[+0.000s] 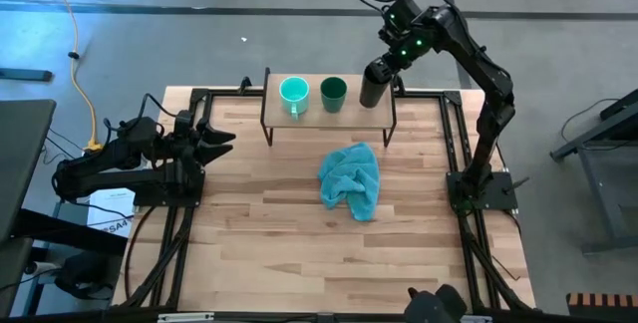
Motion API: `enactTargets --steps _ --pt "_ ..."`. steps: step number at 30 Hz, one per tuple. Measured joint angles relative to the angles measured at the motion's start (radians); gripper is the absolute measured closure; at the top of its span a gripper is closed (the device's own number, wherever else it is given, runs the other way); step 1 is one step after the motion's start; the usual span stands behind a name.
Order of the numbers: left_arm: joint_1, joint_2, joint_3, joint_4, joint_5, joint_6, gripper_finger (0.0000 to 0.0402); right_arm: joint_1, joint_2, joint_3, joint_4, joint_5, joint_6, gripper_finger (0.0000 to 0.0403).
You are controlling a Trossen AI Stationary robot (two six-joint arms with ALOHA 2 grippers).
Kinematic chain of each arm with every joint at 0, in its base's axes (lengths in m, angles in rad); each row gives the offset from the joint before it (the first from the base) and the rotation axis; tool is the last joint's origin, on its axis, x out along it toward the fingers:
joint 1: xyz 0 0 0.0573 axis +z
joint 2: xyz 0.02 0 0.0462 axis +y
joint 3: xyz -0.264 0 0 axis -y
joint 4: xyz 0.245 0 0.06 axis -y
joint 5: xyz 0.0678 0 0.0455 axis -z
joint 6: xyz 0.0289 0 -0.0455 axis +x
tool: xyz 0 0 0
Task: Stack small to large cups/mugs on shelf
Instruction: Put the black cup on the shelf
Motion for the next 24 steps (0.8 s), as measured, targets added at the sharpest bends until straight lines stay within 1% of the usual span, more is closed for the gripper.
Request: enactTargets --steps 10,16,24 --pt "0.000 0.000 0.000 0.000 0.008 0.000 0.0163 0.011 0.020 0.000 -0.001 0.001 0.004 0.0403" --pt "0.000 0.000 0.000 0.000 0.008 0.000 0.0163 0.011 0.020 0.000 -0.025 0.041 0.007 0.0403" --pt "0.000 0.000 0.000 0.000 0.008 0.000 0.0163 0.011 0.020 0.000 -0.027 0.043 0.019 0.0403"
